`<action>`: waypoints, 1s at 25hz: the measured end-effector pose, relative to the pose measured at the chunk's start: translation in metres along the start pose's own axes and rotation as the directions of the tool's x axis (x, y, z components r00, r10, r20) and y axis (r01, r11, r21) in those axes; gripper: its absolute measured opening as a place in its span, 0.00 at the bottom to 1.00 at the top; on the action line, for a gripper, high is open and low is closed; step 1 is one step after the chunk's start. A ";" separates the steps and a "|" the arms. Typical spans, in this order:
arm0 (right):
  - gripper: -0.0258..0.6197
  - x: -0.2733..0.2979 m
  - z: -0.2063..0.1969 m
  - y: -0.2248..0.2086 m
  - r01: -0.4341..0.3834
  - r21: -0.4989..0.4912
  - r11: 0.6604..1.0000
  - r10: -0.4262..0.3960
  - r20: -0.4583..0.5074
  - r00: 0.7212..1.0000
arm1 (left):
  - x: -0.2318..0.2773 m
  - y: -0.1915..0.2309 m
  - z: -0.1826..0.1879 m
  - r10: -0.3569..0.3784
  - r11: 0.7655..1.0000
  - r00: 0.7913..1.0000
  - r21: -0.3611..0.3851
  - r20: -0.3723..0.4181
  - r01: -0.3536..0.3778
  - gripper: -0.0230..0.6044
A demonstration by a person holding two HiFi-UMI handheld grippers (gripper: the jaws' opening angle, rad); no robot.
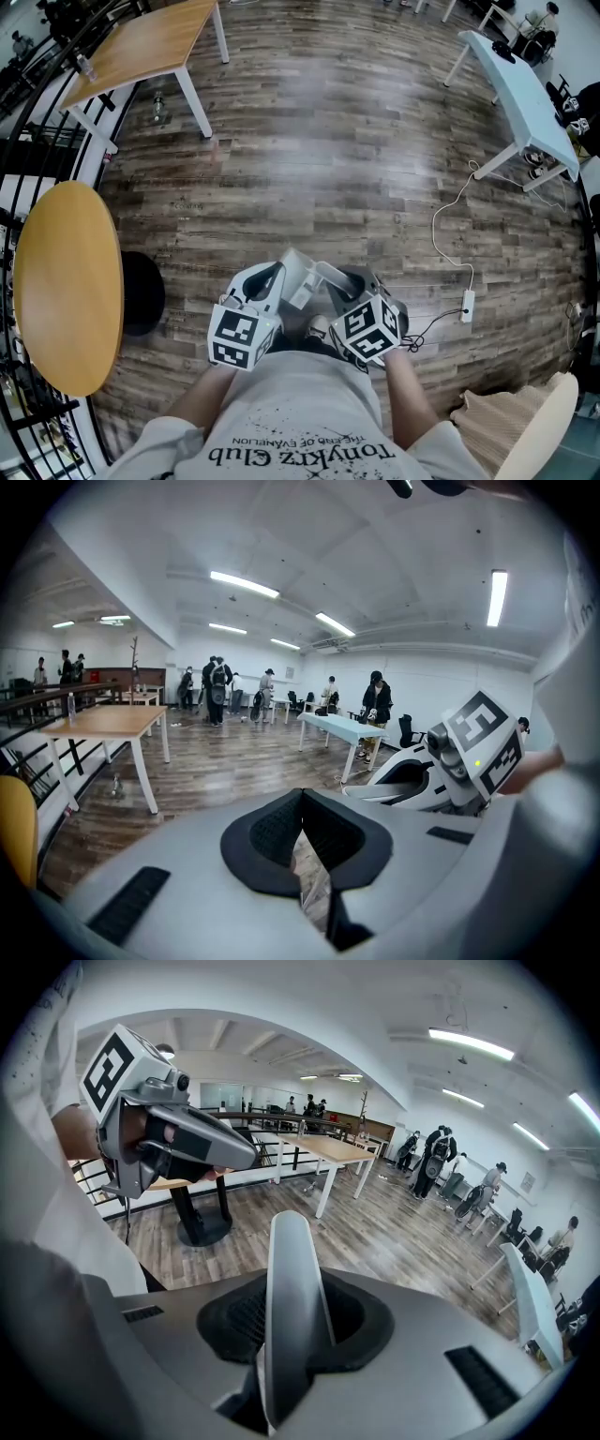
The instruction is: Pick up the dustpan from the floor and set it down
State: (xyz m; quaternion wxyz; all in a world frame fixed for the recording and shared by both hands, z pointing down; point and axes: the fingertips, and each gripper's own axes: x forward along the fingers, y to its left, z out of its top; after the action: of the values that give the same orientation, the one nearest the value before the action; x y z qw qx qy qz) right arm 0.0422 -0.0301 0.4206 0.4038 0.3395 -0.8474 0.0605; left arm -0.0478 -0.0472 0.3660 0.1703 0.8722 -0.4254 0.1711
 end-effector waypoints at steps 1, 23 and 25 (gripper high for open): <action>0.20 -0.001 0.000 0.001 0.000 0.001 1.000 0.000 0.000 1.000 | -0.001 -0.001 0.000 -0.001 1.000 1.000 0.001 -0.001 0.001 0.07; 0.20 0.036 -0.027 -0.002 0.026 0.029 0.999 -0.025 -0.038 0.999 | 0.017 0.008 -0.023 -0.041 0.999 0.998 -0.026 -0.048 0.040 0.07; 0.20 0.043 -0.030 -0.004 0.033 0.038 0.999 -0.031 -0.044 0.999 | 0.019 0.011 -0.026 -0.044 0.999 0.998 -0.028 -0.047 0.043 0.07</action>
State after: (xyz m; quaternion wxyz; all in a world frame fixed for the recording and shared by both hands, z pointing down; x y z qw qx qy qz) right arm 0.0451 -0.0442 0.4714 0.4162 0.3594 -0.8316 0.0778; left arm -0.0493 -0.0554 0.3992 0.1959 0.8745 -0.4045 0.1824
